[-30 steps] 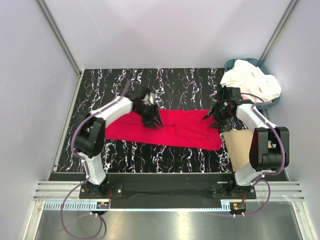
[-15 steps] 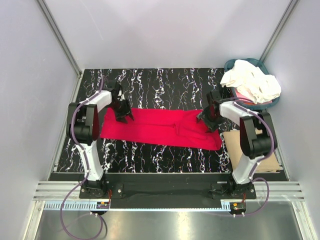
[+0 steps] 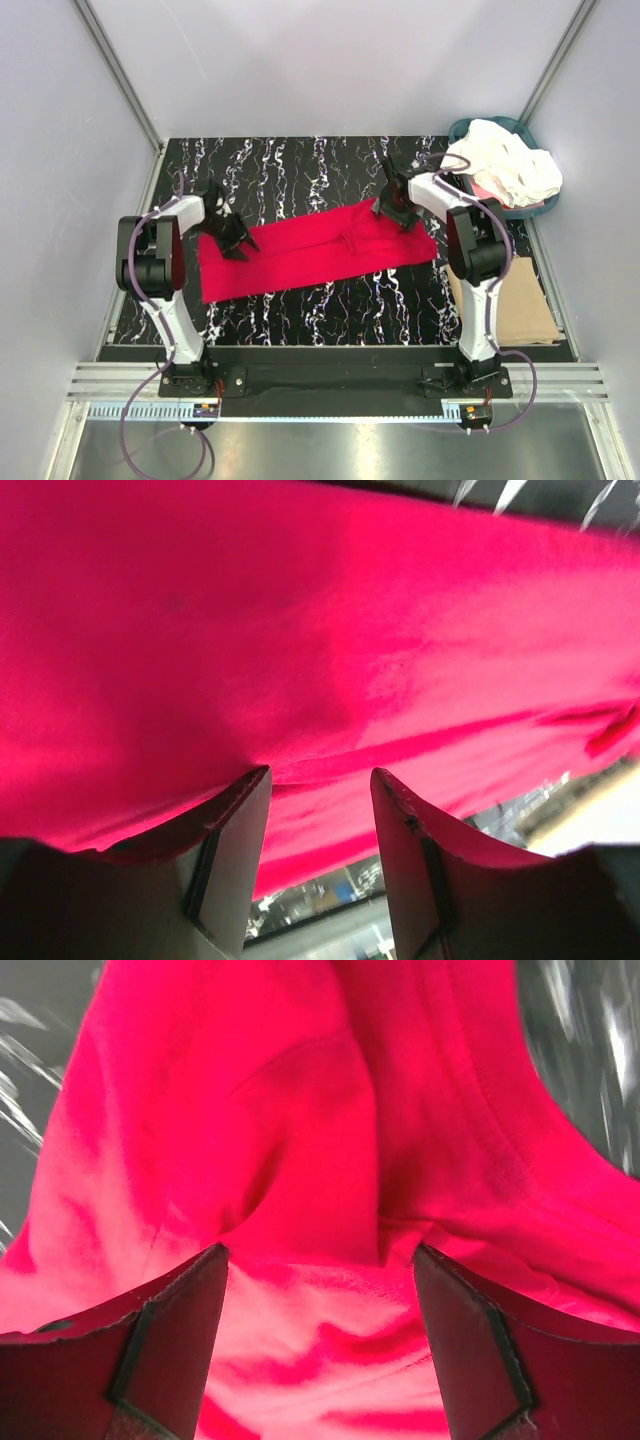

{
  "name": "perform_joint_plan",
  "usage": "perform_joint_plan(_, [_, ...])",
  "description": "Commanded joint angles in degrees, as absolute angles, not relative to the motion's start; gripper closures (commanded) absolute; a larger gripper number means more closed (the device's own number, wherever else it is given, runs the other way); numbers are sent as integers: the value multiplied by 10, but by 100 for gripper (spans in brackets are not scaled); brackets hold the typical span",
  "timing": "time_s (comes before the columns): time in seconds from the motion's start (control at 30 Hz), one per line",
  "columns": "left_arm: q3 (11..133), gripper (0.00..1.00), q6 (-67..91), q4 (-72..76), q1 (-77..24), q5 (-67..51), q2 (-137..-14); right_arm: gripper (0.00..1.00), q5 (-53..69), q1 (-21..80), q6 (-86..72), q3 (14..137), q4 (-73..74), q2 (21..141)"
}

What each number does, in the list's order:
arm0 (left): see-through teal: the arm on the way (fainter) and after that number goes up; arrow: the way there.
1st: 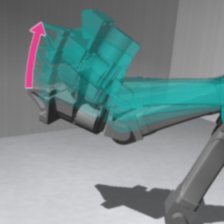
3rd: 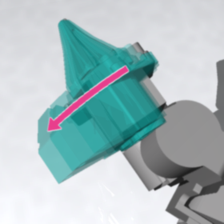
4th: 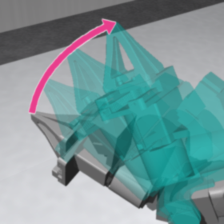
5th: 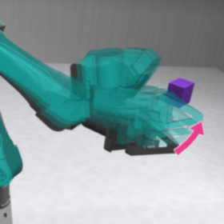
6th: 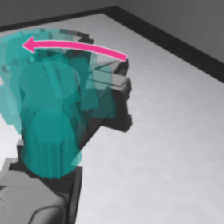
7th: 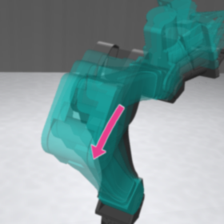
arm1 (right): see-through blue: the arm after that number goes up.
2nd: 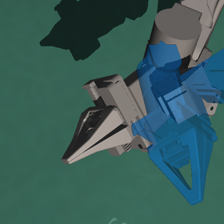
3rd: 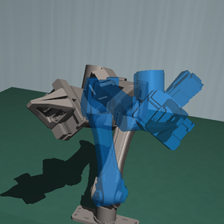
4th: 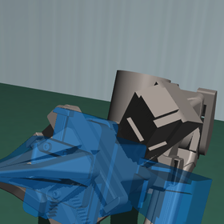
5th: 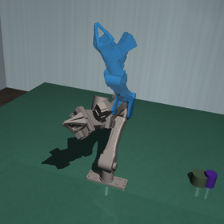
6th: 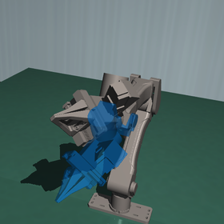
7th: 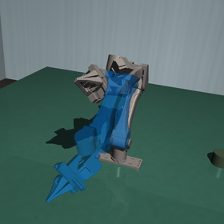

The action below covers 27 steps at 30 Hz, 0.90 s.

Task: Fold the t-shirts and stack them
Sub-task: Fold the tshirt

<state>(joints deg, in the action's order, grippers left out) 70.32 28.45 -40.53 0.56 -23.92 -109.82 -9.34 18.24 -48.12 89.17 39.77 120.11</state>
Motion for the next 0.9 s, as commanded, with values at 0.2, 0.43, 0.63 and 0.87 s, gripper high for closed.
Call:
perform_joint_plan(0.2, [566,47,301,-401,-22,-276,-1080,13,-157,182,-179,1266,402,1433])
perform_joint_plan(0.43, [488,47,407,-347,-141,-296,-1023,6,-76,179,-102,1523,451,1587])
perform_joint_plan(0.63, [464,47,545,-244,-264,-301,-1001,6,-6,179,-100,1590,416,1632])
perform_joint_plan(0.87, [495,46,618,-221,-377,-261,-978,0,21,179,-88,1552,389,1556])
